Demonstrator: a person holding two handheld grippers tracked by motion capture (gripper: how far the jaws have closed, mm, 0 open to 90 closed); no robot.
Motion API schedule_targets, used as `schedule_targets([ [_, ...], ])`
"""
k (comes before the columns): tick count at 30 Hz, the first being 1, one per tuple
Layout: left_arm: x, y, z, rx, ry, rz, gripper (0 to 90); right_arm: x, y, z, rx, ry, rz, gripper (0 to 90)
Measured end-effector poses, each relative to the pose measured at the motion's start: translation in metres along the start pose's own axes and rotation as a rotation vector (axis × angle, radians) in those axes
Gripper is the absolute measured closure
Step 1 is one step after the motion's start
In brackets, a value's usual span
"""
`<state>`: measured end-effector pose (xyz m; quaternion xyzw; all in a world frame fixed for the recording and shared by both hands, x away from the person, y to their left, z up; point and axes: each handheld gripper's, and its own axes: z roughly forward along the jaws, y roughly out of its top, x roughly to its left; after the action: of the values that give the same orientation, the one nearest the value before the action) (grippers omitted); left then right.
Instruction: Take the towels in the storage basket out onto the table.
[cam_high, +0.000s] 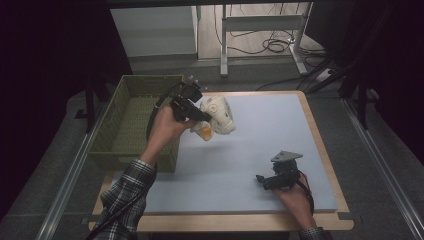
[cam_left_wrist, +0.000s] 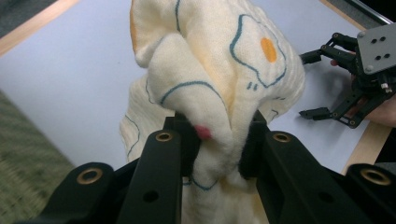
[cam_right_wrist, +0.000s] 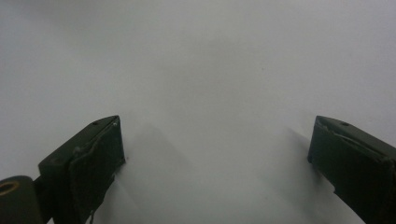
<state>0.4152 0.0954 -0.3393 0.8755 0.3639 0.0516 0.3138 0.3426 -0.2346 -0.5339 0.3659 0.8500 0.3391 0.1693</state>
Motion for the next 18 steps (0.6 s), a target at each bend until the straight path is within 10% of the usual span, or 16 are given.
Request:
schedule_targets([
  [18, -0.02, -0.011, 0.087, 0.047, 0.006, 0.054, 73.8, 0.0, 0.0, 0.0, -0.002, -0.001, 0.002, 3.6],
])
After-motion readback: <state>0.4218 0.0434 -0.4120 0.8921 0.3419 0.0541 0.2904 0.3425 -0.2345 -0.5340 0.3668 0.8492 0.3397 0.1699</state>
